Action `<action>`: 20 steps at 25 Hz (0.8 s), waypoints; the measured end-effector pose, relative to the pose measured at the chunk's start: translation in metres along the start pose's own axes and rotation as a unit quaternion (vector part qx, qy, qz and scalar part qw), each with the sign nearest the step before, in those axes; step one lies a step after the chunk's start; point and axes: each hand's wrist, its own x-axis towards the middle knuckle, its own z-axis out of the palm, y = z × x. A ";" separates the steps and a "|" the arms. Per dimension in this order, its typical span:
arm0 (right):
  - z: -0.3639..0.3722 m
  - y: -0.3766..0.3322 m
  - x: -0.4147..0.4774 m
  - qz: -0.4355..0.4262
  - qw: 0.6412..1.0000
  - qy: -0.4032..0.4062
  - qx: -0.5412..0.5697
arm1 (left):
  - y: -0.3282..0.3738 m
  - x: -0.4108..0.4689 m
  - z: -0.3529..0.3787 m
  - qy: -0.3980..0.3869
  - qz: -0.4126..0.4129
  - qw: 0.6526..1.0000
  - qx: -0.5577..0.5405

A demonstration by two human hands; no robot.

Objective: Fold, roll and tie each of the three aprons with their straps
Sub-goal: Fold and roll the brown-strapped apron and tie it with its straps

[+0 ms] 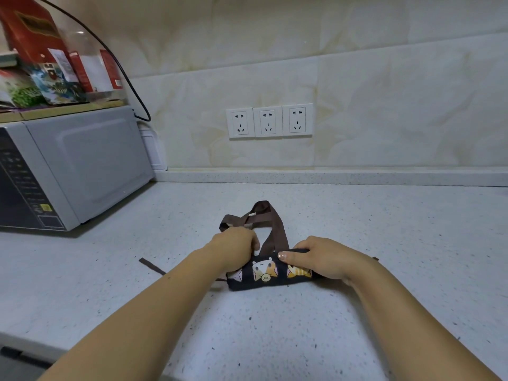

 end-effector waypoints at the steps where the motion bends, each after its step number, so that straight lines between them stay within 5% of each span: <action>1: 0.000 0.000 0.000 0.002 1.000 0.001 -0.001 | 0.000 0.002 0.000 -0.019 -0.001 1.000 -0.009; 11: 0.002 -0.003 0.000 0.035 0.996 0.073 0.028 | 0.009 -0.018 -0.006 -0.045 0.019 0.984 -0.173; 14: 0.004 -0.005 -0.002 0.036 0.995 0.084 0.029 | 0.015 -0.028 -0.008 -0.066 0.037 0.992 -0.102; 16: 0.002 -0.005 -0.005 0.023 0.996 0.084 0.025 | 0.019 -0.032 -0.003 -0.018 0.061 0.998 -0.021; 20: -0.013 -0.004 -0.018 0.023 0.991 0.130 0.028 | 0.021 -0.033 0.004 0.105 0.082 0.991 -0.029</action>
